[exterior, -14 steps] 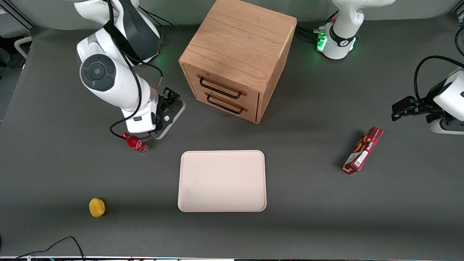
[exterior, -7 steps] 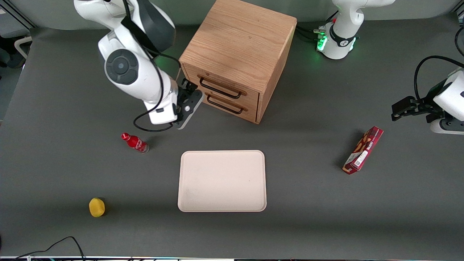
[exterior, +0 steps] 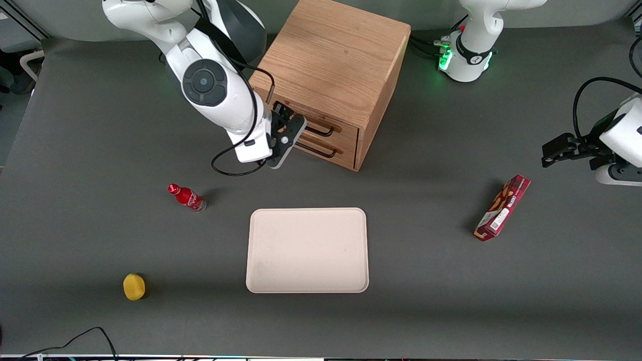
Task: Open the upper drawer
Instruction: 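Bring the right gripper to the upper drawer's black handle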
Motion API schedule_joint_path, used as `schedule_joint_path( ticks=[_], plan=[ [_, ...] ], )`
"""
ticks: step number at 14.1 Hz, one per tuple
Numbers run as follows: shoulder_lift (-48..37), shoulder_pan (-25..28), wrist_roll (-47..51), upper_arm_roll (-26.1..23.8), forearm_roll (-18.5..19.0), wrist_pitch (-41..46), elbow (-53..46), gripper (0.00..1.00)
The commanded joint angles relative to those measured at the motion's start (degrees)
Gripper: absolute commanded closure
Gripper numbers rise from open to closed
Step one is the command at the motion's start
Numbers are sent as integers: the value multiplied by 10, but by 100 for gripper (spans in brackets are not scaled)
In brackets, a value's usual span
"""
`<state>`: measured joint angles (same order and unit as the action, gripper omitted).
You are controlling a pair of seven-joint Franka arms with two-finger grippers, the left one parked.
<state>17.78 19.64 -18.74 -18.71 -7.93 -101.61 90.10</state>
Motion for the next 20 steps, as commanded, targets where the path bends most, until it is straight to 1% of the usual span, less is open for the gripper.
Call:
schedule_joint_path(
  ticks=[1, 7, 9, 16, 18, 20],
  plan=[
    [-1, 10, 12, 2, -10, -28, 17, 0],
    [-2, 13, 13, -10, -12, -43, 32, 0],
    [-5, 12, 13, -22, -12, -44, 40, 0],
    [-14, 11, 14, -31, -12, -59, 70, 0],
    [-31, 12, 17, -33, -12, -82, 98, 0],
    [-33, 11, 17, -38, -12, -86, 104, 0]
  ],
)
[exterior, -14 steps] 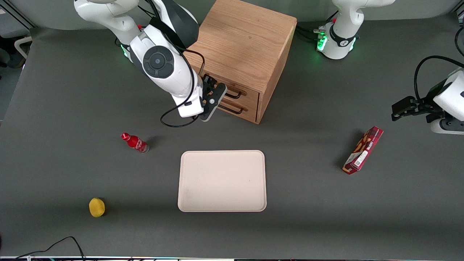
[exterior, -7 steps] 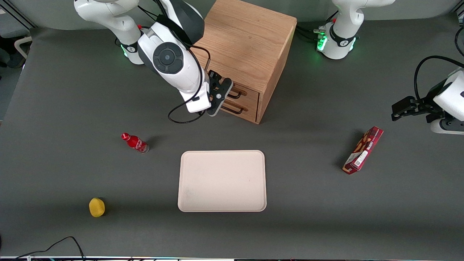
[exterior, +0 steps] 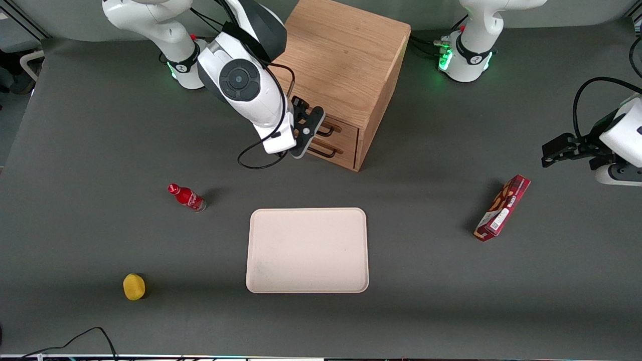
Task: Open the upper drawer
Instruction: 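Bring the right gripper to the upper drawer's black handle, then close the right gripper around the upper drawer's black handle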
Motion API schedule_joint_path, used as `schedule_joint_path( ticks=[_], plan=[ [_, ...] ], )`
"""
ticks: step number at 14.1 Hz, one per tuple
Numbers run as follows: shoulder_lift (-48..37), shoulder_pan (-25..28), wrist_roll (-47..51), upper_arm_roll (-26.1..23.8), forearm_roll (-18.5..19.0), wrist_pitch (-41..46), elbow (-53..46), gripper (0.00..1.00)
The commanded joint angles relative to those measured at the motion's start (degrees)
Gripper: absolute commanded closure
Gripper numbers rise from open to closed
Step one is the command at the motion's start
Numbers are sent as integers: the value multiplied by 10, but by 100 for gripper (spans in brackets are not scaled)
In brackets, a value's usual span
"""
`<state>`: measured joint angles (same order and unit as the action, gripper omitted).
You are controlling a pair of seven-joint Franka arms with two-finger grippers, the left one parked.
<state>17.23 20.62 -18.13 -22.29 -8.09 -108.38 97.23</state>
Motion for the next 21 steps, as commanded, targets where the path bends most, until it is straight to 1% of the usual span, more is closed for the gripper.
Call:
schedule_joint_path(
  ticks=[1, 15, 21],
  plan=[
    [-27, 1, 12, -2, -11, -19, 33, 0],
    [-23, -1, 11, -3, -9, -39, 43, 0],
    [-17, -3, 10, -2, -2, -55, 41, 0]
  ],
)
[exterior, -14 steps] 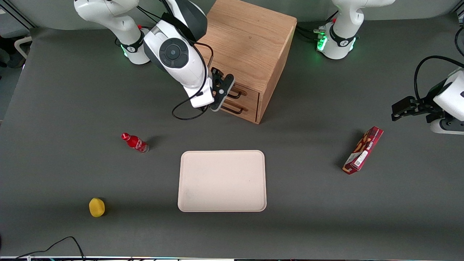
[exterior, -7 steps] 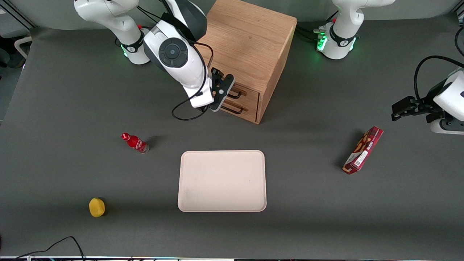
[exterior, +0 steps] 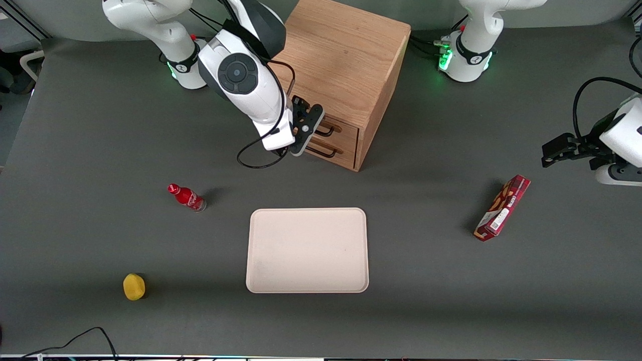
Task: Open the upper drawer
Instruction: 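Close the right gripper around the upper drawer's black handle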
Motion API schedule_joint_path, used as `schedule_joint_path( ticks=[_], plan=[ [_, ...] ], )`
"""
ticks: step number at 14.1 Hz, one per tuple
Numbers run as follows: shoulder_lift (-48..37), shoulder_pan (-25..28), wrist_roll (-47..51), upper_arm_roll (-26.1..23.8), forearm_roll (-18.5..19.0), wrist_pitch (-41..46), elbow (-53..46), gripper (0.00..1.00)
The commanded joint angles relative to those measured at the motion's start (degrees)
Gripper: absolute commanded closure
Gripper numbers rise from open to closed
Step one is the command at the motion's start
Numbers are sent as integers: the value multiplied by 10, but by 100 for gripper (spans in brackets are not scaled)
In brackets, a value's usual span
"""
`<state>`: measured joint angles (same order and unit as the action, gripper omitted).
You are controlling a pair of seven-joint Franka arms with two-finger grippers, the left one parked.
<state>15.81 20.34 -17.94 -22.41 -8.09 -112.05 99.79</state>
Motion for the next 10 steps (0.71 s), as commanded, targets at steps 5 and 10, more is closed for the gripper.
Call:
schedule_joint_path(
  ticks=[5, 10],
  plan=[
    [-1, -6, 7, 1, 0, -21, 13, 0],
    [3, -3, 8, 1, 0, -32, 18, 0]
  ],
)
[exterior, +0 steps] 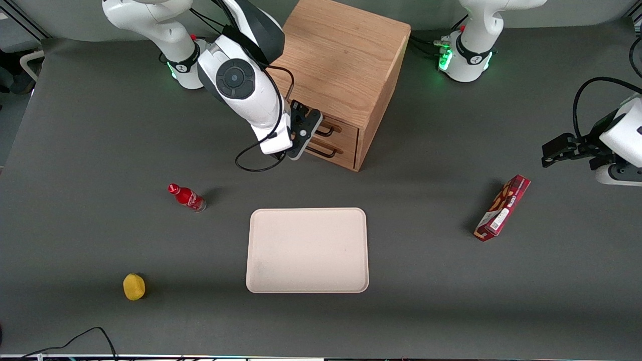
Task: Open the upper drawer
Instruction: 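Close the right gripper around the upper drawer's black handle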
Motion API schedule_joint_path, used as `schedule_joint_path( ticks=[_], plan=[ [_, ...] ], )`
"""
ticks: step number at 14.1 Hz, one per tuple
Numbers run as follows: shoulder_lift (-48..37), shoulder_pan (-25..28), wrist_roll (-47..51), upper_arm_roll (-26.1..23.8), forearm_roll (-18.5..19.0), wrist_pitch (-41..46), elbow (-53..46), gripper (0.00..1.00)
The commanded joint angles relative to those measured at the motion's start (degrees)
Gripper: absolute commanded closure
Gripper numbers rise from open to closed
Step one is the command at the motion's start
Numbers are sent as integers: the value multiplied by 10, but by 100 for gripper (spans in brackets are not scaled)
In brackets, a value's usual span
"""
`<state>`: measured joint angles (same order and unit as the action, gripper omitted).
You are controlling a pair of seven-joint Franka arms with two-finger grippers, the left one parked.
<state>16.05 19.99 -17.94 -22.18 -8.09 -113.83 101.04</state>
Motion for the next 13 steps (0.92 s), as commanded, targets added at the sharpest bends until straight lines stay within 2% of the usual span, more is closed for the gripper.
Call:
schedule_joint_path(
  ticks=[1, 11, 13],
  plan=[
    [0, 1, 8, -1, 0, -24, 13, 0],
    [26, -1, 8, 1, 1, -74, 21, 0],
    [31, -2, 9, 3, 19, -75, 18, 0]
  ],
)
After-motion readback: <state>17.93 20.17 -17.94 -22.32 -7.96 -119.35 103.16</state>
